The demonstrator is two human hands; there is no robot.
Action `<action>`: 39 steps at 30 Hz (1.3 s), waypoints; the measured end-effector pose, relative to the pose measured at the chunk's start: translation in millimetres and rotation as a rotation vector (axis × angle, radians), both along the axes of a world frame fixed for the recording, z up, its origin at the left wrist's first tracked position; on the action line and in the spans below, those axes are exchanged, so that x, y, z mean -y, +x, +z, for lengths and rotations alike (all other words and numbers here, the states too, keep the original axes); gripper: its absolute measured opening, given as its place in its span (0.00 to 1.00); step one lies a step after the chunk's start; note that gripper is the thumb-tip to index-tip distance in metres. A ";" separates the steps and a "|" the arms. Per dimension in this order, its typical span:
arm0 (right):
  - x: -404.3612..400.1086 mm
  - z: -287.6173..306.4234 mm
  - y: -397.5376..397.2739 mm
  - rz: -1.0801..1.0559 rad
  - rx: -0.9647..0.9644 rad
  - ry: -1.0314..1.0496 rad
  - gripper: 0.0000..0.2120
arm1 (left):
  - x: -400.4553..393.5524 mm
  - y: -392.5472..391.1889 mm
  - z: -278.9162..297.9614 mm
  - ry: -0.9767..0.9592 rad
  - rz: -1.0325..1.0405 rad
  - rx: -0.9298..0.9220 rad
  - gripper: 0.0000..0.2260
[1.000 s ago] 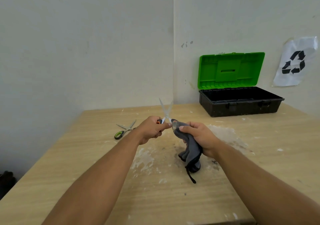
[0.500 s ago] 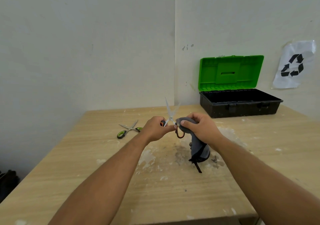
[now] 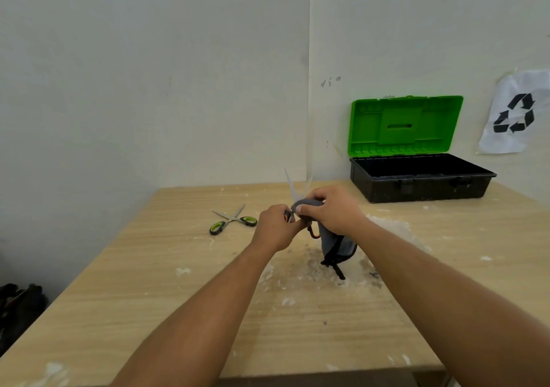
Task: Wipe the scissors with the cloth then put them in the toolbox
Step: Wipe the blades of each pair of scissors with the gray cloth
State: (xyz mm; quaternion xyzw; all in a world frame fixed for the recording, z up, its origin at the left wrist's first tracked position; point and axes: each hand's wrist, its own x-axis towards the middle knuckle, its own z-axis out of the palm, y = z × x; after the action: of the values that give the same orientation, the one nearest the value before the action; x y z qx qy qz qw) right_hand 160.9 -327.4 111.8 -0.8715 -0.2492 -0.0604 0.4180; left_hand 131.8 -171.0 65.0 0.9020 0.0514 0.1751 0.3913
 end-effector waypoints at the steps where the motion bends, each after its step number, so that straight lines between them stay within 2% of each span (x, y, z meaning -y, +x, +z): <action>1: -2.3 1.2 0.8 -0.007 0.014 -0.035 0.10 | 0.3 -0.9 -0.9 0.007 0.000 0.007 0.22; 5: -3.8 4.8 4.3 -0.115 0.047 -0.166 0.16 | -0.2 -4.2 -2.8 0.024 0.018 0.031 0.23; 8: 0.9 5.9 6.2 -0.169 0.060 -0.198 0.14 | -4.3 -6.1 -4.4 0.031 0.032 0.025 0.25; 12: 3.1 3.9 6.1 -0.089 0.042 -0.052 0.11 | -5.9 -6.7 -3.7 0.026 0.030 0.003 0.25; 15: -3.5 0.3 3.9 -0.041 0.041 -0.080 0.16 | -1.8 -5.8 -2.0 0.017 0.025 0.008 0.24; 19: -3.6 -1.8 7.0 -0.106 0.039 -0.124 0.17 | 0.5 -5.7 -2.1 0.027 0.018 0.014 0.24; 27: -9.6 -11.0 3.4 -0.120 0.119 -0.038 0.15 | 2.6 -4.4 1.0 -0.007 0.014 0.013 0.23; 32: -0.5 -10.2 10.3 -0.266 0.165 0.094 0.18 | 2.6 -6.1 -4.7 0.024 0.027 0.009 0.26; 35: -0.1 -12.4 9.0 -0.189 0.141 0.119 0.18 | 2.0 -6.2 -6.6 0.018 0.027 0.002 0.26; 39: -3.6 -19.2 5.6 -0.125 0.117 0.060 0.14 | 7.8 -4.3 -4.9 0.011 0.025 -0.003 0.25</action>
State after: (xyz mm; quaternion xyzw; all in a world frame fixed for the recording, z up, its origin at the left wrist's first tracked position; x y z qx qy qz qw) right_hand 166.4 -323.8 92.6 -0.8674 -0.2162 -0.1445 0.4243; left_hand 127.5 -178.8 60.1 0.9037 0.0622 0.1788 0.3840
